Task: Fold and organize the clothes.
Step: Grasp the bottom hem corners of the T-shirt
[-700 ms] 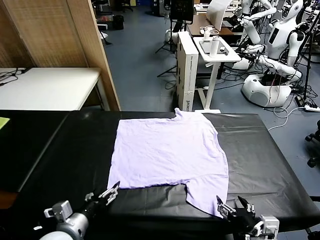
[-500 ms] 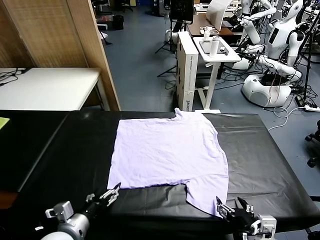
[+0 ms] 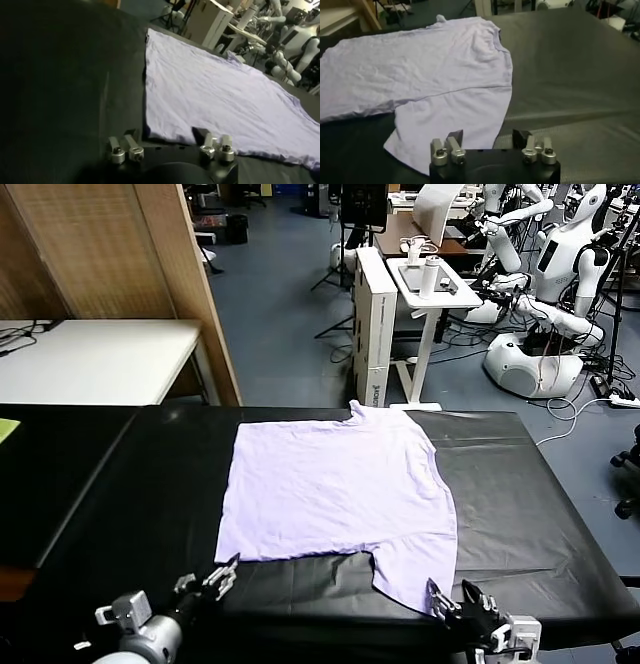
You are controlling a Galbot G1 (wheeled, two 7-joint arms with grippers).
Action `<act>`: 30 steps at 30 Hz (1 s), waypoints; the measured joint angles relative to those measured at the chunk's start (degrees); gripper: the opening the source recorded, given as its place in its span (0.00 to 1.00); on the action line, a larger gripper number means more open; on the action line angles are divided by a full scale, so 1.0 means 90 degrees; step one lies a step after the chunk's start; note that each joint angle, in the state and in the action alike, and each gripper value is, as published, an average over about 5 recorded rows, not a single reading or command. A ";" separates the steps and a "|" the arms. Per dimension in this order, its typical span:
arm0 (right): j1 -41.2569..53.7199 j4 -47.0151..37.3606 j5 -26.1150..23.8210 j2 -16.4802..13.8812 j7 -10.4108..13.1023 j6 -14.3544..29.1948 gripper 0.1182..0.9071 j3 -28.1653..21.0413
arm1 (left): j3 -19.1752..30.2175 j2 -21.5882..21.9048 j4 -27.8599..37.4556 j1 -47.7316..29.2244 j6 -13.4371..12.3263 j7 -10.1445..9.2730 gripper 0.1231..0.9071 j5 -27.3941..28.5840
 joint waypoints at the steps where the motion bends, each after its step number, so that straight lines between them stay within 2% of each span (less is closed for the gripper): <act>1: 0.0004 -0.0001 0.0000 0.0000 -0.0002 0.0000 0.22 0.0001 | 0.0000 -0.0001 0.0004 0.0004 0.0001 0.0000 0.28 0.0001; 3: 0.0013 -0.0003 0.0000 0.0000 -0.0008 0.0000 0.09 0.0003 | 0.0003 -0.0004 0.0010 0.0012 0.0005 0.0000 0.15 0.0004; 6: 0.0014 -0.0008 0.0000 0.0003 -0.0021 0.0000 0.03 0.0003 | 0.0007 -0.0001 0.0010 0.0010 0.0009 0.0000 0.04 0.0011; 11: -0.0069 0.0073 -0.0002 0.0010 0.0037 -0.0007 0.03 0.0021 | 0.0009 0.0026 0.0008 0.0004 0.0010 -0.0003 0.03 0.0032; 22: -0.0910 0.0868 -0.0143 0.0165 0.0470 -0.0330 0.03 0.0000 | -0.0195 0.0185 -0.0309 0.0465 -0.0065 -0.0059 0.03 0.0111; 27: -0.1180 0.1074 -0.0145 0.0205 0.0487 -0.0336 0.03 -0.0010 | -0.0433 0.0304 -0.0537 0.0856 -0.0134 -0.0075 0.03 0.0047; 30: -0.1179 0.1155 -0.0100 0.0199 0.0397 -0.0299 0.03 0.0019 | -0.0602 0.0345 -0.0589 0.1043 -0.0197 -0.0071 0.03 0.0002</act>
